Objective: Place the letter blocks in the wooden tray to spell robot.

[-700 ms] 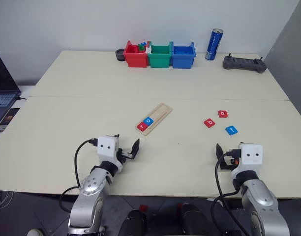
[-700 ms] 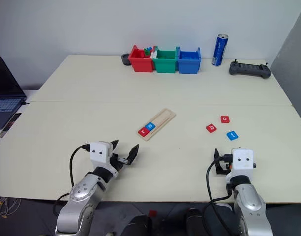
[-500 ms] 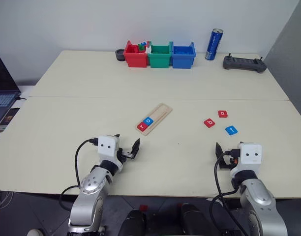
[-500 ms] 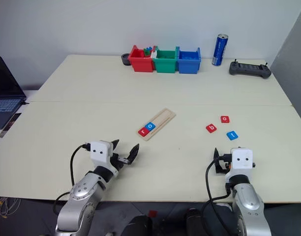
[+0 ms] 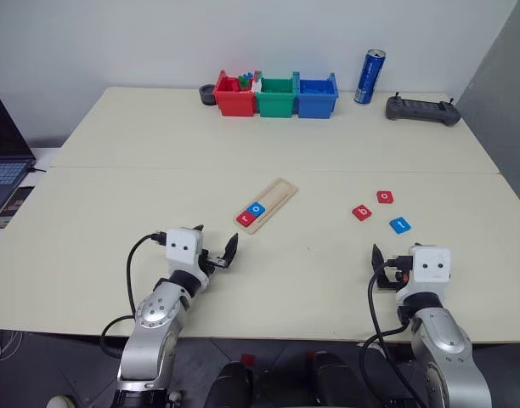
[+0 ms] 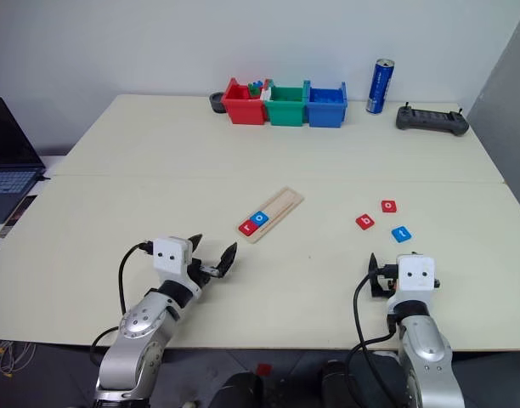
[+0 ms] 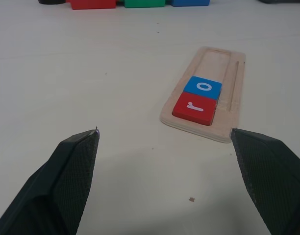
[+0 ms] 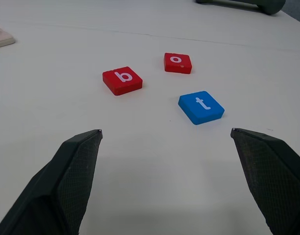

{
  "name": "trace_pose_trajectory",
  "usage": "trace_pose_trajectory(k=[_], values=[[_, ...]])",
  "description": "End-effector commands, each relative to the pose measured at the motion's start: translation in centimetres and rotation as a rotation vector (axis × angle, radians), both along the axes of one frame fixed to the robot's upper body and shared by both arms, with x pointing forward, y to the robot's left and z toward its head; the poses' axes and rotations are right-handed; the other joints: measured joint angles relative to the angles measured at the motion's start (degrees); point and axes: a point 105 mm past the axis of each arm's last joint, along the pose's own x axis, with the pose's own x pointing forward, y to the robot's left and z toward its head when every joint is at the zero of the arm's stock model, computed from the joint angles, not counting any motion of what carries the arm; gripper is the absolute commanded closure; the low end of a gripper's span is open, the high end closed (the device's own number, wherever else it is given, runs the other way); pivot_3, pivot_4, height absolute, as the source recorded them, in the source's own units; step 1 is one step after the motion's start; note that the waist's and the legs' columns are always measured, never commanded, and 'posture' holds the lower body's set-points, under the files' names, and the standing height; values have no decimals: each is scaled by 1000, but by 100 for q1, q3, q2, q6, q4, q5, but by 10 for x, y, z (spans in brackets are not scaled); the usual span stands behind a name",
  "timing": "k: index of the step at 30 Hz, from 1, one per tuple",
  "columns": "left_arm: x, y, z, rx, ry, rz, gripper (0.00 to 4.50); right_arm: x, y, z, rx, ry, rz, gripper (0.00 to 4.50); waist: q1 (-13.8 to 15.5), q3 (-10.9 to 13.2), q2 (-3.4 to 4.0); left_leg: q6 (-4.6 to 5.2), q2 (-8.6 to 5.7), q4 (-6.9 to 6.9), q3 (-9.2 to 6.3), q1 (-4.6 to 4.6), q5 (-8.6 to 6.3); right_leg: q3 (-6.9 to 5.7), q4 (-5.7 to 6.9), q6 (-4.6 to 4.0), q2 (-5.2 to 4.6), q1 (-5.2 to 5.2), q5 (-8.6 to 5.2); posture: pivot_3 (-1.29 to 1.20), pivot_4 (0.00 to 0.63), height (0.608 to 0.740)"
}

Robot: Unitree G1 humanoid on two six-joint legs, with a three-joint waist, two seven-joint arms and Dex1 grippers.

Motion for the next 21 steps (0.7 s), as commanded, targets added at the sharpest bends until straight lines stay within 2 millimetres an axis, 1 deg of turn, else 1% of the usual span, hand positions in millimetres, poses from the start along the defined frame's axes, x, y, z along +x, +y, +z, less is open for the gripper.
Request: trace_pose_trajectory(k=[1,6,16,19,21], values=[[0,0,8,-3,-44,8,0,3,-2,12,-18,-46,14,22,0,0,0,0,0,0,0,0,0,0,0,0,0,0,0,0,150,740],[-2,0,5,0,-35,2,0,1,-5,12,-24,-48,-3,22,1,0,0,0,0,0,0,0,0,0,0,0,0,0,0,0,150,740],[5,-7,11,-10,-47,-45,0,3,1,13,-31,-54,35,22,1,0,0,0,-1,0,1,0,0,0,0,0,0,0,0,0,150,740],[8,-11,17,27,-60,-131,0,10,9,19,-77,-68,122,22,-4,0,0,0,-1,0,1,0,0,0,1,0,0,0,0,0,150,740],[10,-12,18,58,-57,-190,0,14,15,24,-66,-70,184,22,-7,0,0,0,-1,1,0,1,0,-1,2,0,1,0,0,0,150,740]])
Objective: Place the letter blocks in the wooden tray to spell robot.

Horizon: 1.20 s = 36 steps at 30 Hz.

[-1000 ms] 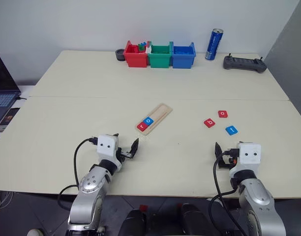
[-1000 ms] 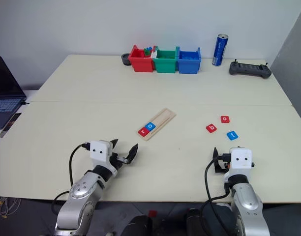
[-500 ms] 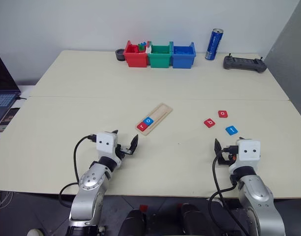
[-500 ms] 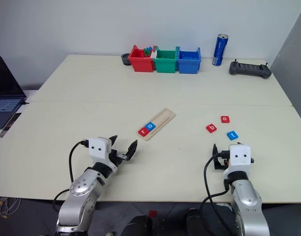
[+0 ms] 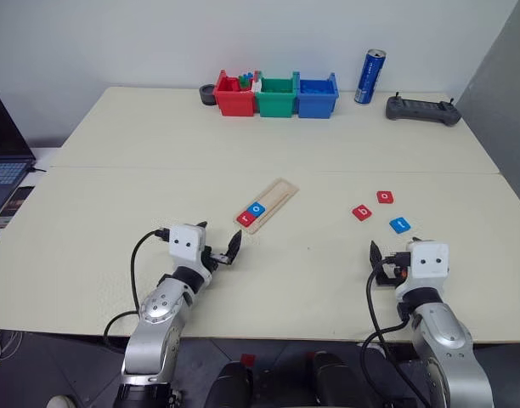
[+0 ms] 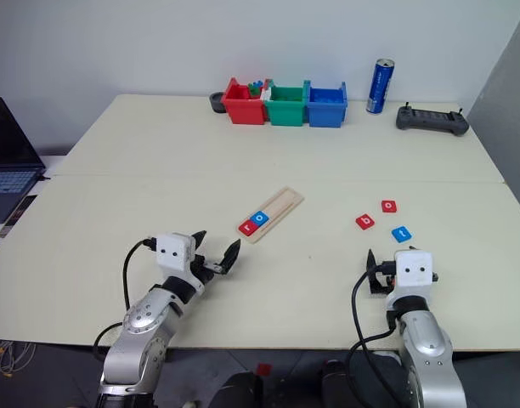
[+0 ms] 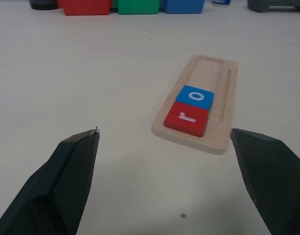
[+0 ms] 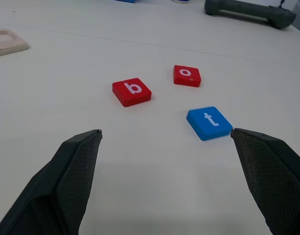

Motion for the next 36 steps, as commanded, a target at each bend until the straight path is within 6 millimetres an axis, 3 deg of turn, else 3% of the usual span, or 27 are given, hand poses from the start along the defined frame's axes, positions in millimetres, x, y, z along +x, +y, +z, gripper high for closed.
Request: trace_pose_trajectory(k=[1,7,11,21,36], values=[[5,-3,10,44,-34,-97,0,5,16,20,-2,-53,147,22,-5,0,0,0,1,-1,0,0,0,0,0,0,2,-1,0,0,150,740],[24,-5,2,147,2,-255,0,-1,57,40,-23,-2,639,22,-12,1,-3,1,-2,1,-1,0,0,-3,-2,0,1,2,1,0,150,740],[36,-8,6,125,4,-298,0,-5,64,48,-24,40,796,22,-3,4,-7,2,-4,1,-7,-3,-1,-6,-2,0,0,4,1,0,150,740],[43,-21,-4,118,24,-334,0,0,70,54,-6,51,818,22,9,4,-8,2,-4,2,-12,-4,0,-9,1,1,-2,3,2,0,150,740],[56,-18,-8,143,-2,-278,0,-3,77,58,12,34,812,22,19,4,-8,1,-5,3,-14,-4,0,-10,4,1,-2,2,2,0,150,740]])
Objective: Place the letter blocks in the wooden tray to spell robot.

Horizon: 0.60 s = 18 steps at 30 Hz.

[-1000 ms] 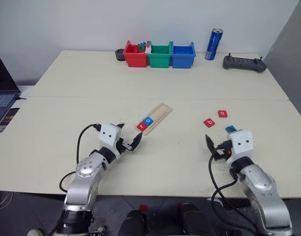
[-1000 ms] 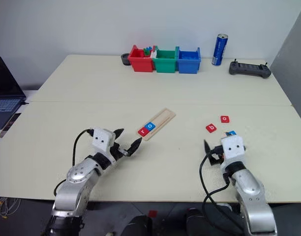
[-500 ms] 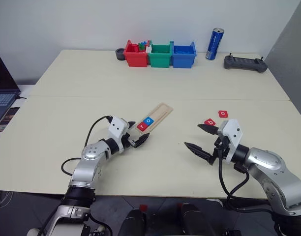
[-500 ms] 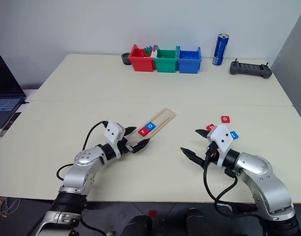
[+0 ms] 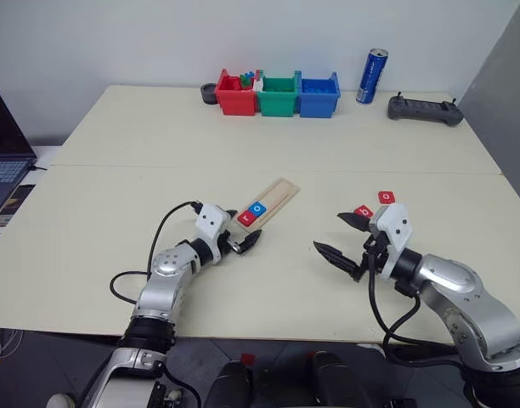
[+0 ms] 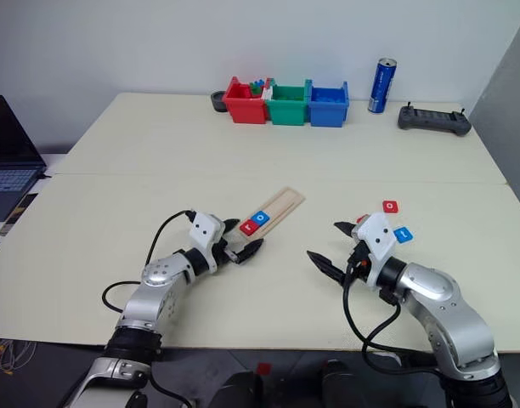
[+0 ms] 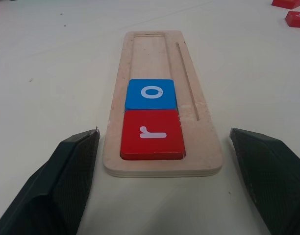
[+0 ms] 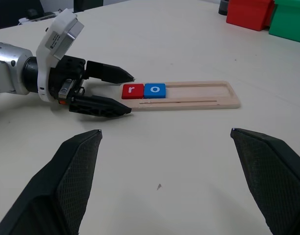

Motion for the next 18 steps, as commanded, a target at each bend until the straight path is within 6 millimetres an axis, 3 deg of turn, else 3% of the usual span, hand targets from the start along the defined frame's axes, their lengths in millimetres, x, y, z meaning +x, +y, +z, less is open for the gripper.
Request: trace_pose_trajectory(k=[1,18], values=[[5,-1,9,2,-42,2,0,-3,2,13,5,-52,13,22,0,0,0,0,0,0,-1,0,0,0,1,0,0,0,0,0,150,740],[19,-21,-11,22,-4,-42,0,1,1,15,-1,-59,13,22,86,-5,1,0,-5,3,0,2,0,0,-1,4,-1,5,2,0,150,740]])
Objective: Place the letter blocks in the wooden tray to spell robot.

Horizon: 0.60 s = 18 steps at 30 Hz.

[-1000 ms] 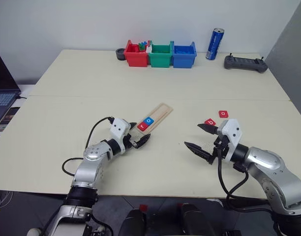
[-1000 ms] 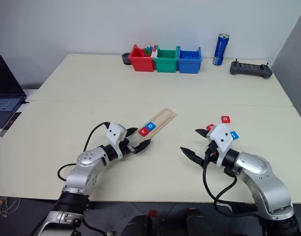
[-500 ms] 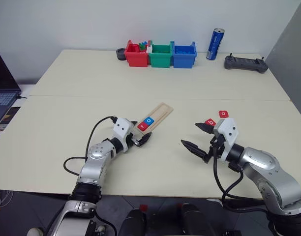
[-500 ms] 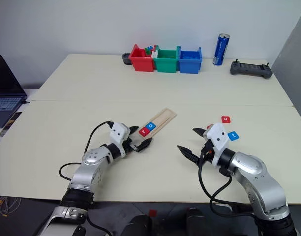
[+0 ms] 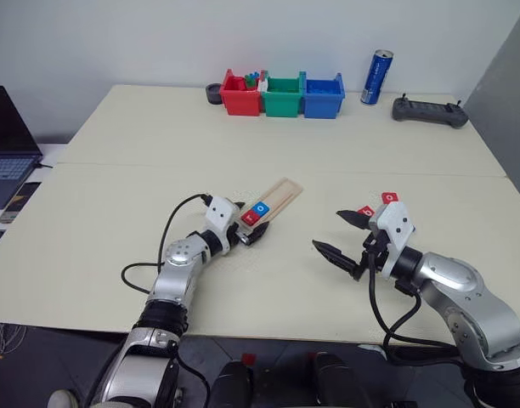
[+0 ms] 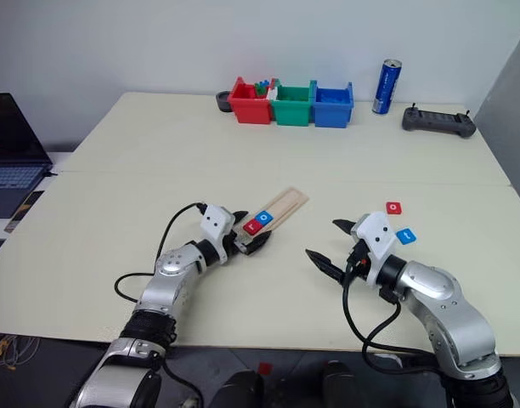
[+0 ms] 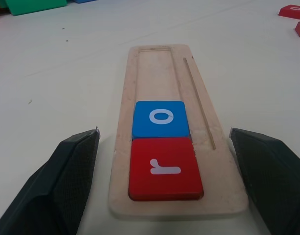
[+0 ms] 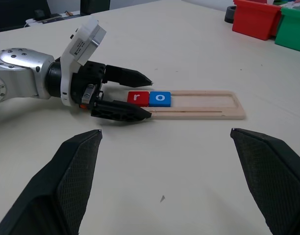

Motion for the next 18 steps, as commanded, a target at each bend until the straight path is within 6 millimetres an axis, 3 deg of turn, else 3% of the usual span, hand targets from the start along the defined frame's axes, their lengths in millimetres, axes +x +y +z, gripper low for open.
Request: trace_pose_trajectory(k=[1,4,7,11,18], values=[[-1,-3,-14,28,40,-15,0,0,0,11,2,-43,4,22,3,-1,1,0,0,0,0,0,0,0,0,0,0,0,0,0,150,740],[-1,-1,-14,30,37,-17,0,0,-1,10,1,-43,2,22,3,-1,1,0,0,0,0,2,0,0,1,0,0,1,0,0,150,740],[-1,2,-14,29,33,-16,557,0,-1,10,1,-41,2,0,3,-2,2,0,0,0,0,3,0,0,1,0,0,2,0,0,150,740],[-1,4,-14,30,33,-17,1759,0,-1,10,1,-43,2,0,2,-2,2,0,1,0,0,4,0,0,1,0,0,3,0,0,150,740],[-2,5,-13,45,29,-33,1840,1,-3,13,-2,-55,2,0,-4,-2,2,0,2,0,0,6,0,0,2,0,1,3,0,0,150,740]])
